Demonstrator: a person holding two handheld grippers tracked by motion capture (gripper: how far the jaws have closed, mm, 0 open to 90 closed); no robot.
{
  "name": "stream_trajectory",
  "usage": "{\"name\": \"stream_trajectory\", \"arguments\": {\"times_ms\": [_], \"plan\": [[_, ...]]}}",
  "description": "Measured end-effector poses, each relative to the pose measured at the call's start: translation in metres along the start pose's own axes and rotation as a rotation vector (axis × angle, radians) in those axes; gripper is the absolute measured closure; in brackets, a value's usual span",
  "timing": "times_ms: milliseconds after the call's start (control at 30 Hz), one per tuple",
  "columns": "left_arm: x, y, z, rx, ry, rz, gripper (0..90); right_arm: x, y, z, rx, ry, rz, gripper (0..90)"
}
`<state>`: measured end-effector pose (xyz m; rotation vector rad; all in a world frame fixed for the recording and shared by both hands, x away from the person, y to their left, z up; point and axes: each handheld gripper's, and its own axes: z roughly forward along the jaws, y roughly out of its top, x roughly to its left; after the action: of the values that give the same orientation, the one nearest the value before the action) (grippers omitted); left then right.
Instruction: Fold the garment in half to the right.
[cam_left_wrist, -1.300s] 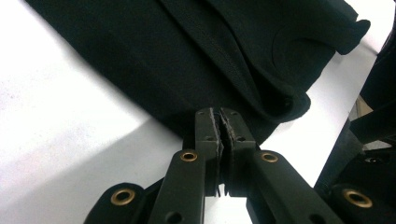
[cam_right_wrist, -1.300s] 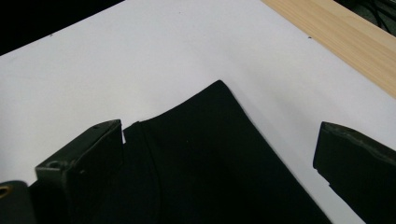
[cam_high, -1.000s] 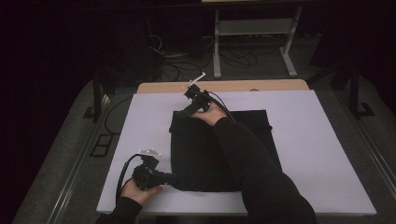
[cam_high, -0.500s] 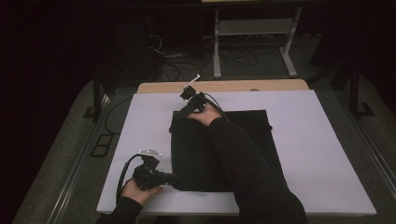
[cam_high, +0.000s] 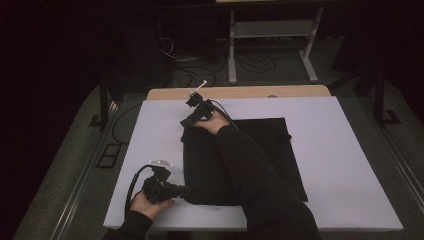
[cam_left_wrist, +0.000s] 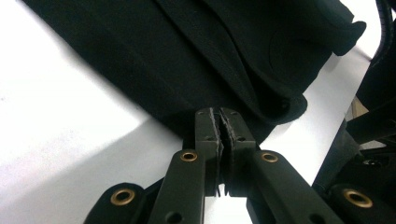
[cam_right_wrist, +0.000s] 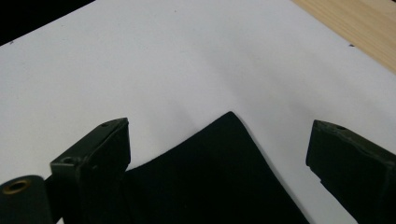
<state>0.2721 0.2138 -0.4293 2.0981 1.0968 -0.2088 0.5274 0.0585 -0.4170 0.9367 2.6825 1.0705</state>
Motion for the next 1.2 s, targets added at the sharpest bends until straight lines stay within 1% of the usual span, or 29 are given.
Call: {"name": "stream_trajectory", "arguments": {"times_ms": [33,233,367,567,667,700,733,800,1000,1033,1067,1133,1200], "plan": [[0.0,0.0,0.0,0.001,0.0,0.002,84.9,0.0,0.0,0.002,-0.001,0.004,0.006,6.0],[0.0,0.001,0.0,0.002,-0.002,0.003,84.9,0.002,0.002,0.012,0.015,0.01,-0.001,8.4],[0.0,0.0,0.0,0.002,-0.004,0.001,84.9,0.0,0.001,0.018,0.015,0.017,0.008,13.4],[0.0,0.001,0.0,0.005,-0.005,0.001,84.9,-0.003,-0.002,0.024,0.021,0.008,0.02,15.4],[0.0,0.001,0.001,0.006,-0.005,0.001,84.9,-0.004,-0.002,0.026,0.026,0.003,0.022,18.3],[0.0,0.001,0.001,0.006,-0.005,0.001,84.9,-0.005,-0.002,0.026,0.028,0.001,0.023,20.6],[0.0,0.001,0.001,0.005,-0.005,0.0,84.9,-0.005,-0.002,0.027,0.033,0.005,0.018,25.6],[0.0,0.001,0.001,0.006,-0.005,0.001,84.9,-0.005,-0.002,0.028,0.032,-0.003,0.02,25.7],[0.001,0.001,0.001,0.008,-0.004,0.002,84.8,-0.005,-0.001,0.03,0.036,-0.013,0.016,34.7],[0.0,0.001,0.001,0.008,-0.004,0.002,84.9,-0.005,-0.001,0.03,0.035,-0.01,0.022,36.0],[0.0,0.001,0.001,0.008,-0.004,0.002,84.9,-0.006,-0.001,0.03,0.031,-0.012,0.028,39.6],[0.0,0.001,0.001,0.007,-0.005,0.002,84.8,-0.007,-0.001,0.03,0.021,-0.011,0.045,41.5],[0.001,0.001,0.0,0.007,-0.005,0.0,84.9,-0.007,-0.001,0.03,0.023,-0.019,0.04,43.4]]}}
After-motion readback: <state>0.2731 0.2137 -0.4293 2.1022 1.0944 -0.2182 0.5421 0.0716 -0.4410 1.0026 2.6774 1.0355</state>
